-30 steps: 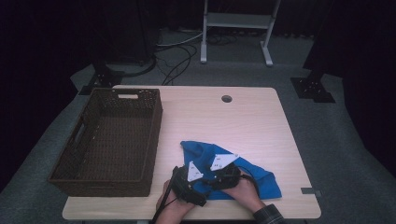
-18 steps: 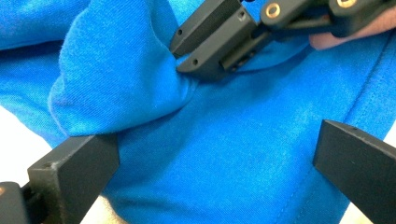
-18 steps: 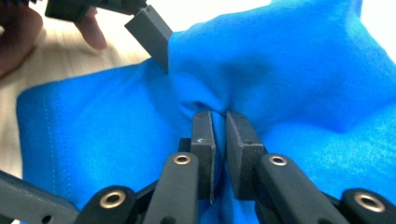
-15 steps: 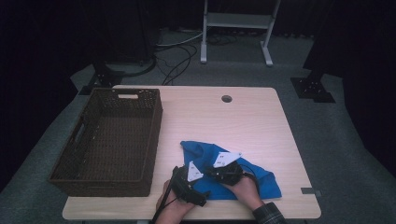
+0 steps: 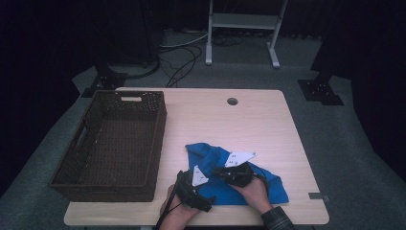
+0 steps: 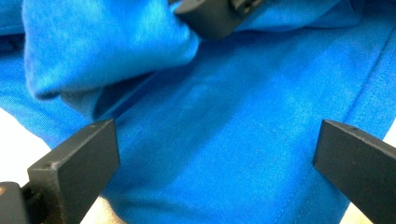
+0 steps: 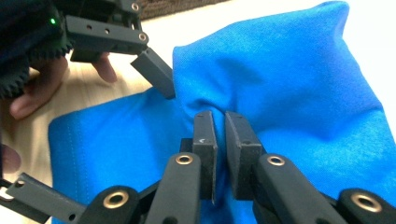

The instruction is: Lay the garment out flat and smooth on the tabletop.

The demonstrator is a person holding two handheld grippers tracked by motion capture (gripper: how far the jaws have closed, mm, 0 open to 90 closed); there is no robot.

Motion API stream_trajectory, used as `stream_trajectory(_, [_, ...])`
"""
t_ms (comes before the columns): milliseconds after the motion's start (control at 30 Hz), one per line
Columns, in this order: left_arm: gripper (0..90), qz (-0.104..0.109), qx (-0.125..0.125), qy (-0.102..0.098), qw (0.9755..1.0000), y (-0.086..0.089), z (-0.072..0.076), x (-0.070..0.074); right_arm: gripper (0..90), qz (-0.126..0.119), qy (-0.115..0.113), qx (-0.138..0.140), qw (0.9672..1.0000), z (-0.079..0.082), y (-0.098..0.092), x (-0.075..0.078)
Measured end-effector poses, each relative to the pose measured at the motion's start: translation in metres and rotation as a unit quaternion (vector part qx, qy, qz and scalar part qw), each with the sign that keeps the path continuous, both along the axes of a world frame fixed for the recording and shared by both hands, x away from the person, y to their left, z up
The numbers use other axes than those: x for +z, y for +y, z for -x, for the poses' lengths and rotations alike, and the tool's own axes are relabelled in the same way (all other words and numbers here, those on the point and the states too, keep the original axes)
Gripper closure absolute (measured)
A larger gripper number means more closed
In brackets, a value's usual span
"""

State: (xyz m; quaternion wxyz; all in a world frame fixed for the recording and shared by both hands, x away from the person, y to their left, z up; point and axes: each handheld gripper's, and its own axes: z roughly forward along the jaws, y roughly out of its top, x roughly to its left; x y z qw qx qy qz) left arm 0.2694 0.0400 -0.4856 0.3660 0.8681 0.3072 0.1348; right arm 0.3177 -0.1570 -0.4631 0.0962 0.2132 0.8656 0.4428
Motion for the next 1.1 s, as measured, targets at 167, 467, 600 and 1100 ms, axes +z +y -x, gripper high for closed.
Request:
stream_trajectory(167, [0.2,0.001,0.0,0.0,1.0,0.0,0.0,0.0,83.3,-0.009,0.003,-0.003,1.0,-0.002,-0.002,0.002])
stream_trajectory(467, [0.2,0.001,0.0,0.0,1.0,0.0,0.0,0.0,83.1,-0.031,0.007,-0.014,0.9994,-0.005,-0.008,0.005])
stream_trajectory(600, [0.2,0.001,0.0,0.001,1.0,0.0,0.0,0.0,83.1,-0.028,0.003,-0.012,0.9995,-0.005,-0.008,0.006])
stream_trajectory(1100, [0.2,0.001,-0.002,0.0,1.0,0.0,0.0,0.0,83.0,-0.034,-0.009,-0.021,0.9991,-0.013,-0.017,0.014])
